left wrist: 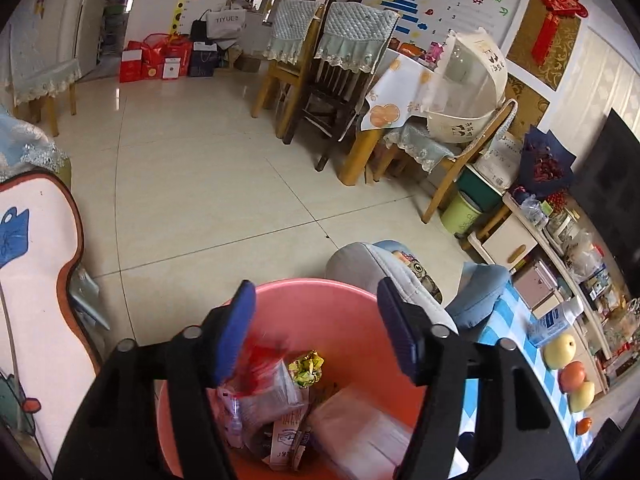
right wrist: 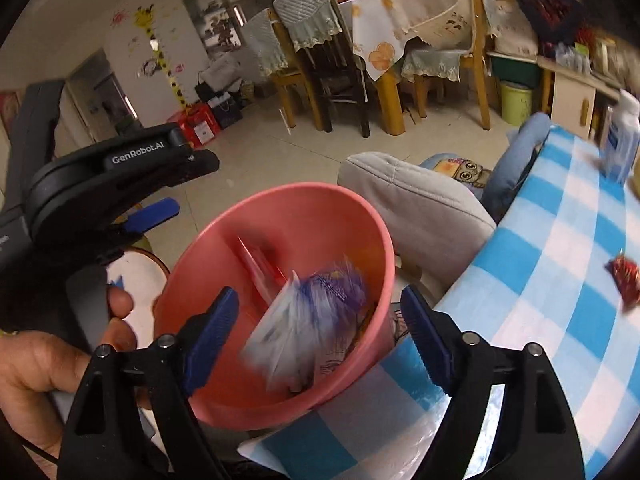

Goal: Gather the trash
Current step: 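Carry both items over pink bucket and open both grippers to drop them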

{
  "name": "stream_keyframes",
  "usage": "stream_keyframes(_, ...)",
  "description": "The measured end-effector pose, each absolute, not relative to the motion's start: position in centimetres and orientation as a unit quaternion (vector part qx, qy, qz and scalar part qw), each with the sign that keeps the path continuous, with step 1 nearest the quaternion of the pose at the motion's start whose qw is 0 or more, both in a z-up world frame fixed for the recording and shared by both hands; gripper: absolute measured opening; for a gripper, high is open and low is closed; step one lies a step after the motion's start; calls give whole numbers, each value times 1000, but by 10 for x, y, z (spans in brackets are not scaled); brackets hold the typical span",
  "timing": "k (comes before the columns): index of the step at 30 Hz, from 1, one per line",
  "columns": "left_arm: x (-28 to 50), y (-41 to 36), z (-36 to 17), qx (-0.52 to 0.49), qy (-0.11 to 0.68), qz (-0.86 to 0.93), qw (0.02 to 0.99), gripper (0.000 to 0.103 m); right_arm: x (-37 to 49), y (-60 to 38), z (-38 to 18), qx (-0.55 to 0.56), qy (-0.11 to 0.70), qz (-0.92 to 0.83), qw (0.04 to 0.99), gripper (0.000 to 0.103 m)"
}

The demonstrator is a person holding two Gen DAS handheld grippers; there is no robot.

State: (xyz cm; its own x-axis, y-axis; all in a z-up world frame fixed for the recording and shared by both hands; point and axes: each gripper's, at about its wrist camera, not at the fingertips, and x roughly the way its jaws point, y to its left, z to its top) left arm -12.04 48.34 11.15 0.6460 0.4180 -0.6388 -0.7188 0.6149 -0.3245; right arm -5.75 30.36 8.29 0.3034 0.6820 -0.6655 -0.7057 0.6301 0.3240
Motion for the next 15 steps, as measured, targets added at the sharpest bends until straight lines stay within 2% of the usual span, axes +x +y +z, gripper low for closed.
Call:
stream_keyframes(2, -116, 479, 111, -281, 264, 323, 864, 70, -60, 294, 85, -19, 394, 418, 818, 84)
stream_keyframes(6, -113, 465, 111, -272, 266, 312, 871, 73, -71, 279, 90, -41, 368, 395, 841, 85)
stream_keyframes(8, -108, 456, 112, -258, 269, 306, 876, 79, -75, 274, 90, -54, 359, 389, 847, 88)
stream_keyframes(15, -89, 422, 113, -212, 286, 282, 891, 83, -91, 245, 87, -86, 343, 365, 861, 88)
